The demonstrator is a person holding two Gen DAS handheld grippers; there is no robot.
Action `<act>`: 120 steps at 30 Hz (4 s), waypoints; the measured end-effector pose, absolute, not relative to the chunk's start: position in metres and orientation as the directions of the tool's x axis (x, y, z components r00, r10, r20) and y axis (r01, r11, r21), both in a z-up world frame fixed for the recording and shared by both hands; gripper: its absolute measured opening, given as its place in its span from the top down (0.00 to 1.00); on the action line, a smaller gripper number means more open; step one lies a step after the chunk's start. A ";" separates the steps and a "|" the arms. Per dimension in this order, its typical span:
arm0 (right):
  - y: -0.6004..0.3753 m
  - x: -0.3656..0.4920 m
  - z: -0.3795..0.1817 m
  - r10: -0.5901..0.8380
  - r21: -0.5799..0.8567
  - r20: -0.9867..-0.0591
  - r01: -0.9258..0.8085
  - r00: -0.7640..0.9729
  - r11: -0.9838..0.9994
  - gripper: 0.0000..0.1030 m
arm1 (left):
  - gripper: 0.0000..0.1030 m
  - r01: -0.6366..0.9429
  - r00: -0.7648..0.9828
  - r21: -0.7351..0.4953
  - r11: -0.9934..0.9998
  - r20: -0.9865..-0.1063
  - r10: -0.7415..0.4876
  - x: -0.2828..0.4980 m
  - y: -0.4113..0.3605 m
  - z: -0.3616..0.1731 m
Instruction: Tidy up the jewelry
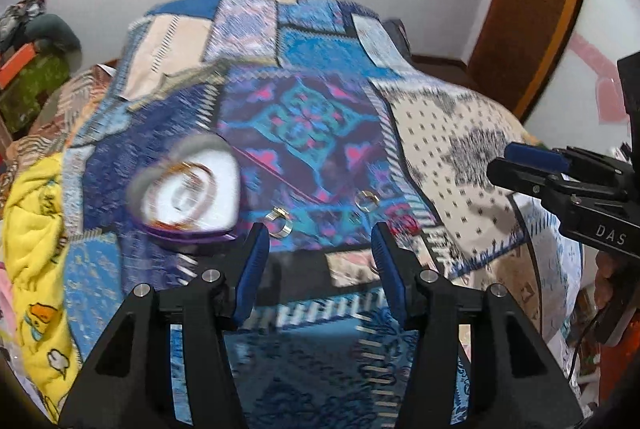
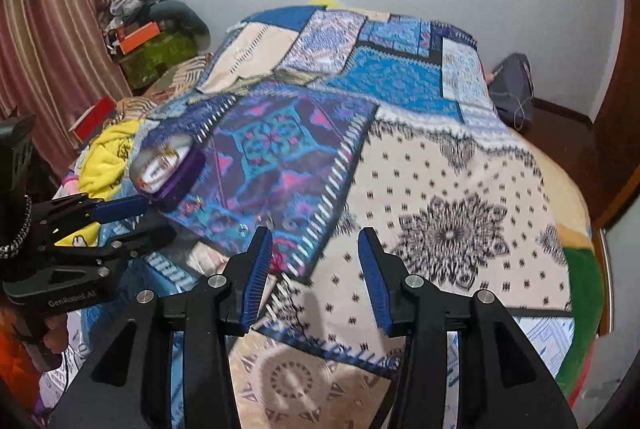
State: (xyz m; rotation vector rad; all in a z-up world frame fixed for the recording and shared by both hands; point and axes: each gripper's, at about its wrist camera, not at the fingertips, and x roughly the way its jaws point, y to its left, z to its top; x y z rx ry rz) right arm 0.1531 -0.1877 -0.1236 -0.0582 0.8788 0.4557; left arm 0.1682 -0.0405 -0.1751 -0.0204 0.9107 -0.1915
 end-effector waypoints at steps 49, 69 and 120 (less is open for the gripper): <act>-0.182 0.146 -0.137 0.448 0.231 -0.738 -0.435 0.504 0.870 0.94 | 0.81 0.173 0.575 -0.152 0.973 -0.787 -0.225 0.168 -0.045 -0.201; -0.147 0.138 -0.094 0.546 0.244 -0.654 -0.537 0.524 0.807 0.94 | 0.81 0.103 0.654 -0.145 0.984 -0.736 -0.177 0.146 -0.009 -0.170; -0.132 0.154 -0.182 0.460 0.244 -0.837 -0.550 0.296 0.799 0.95 | 0.81 0.185 0.532 -0.168 0.968 -0.811 -0.242 0.153 -0.029 -0.212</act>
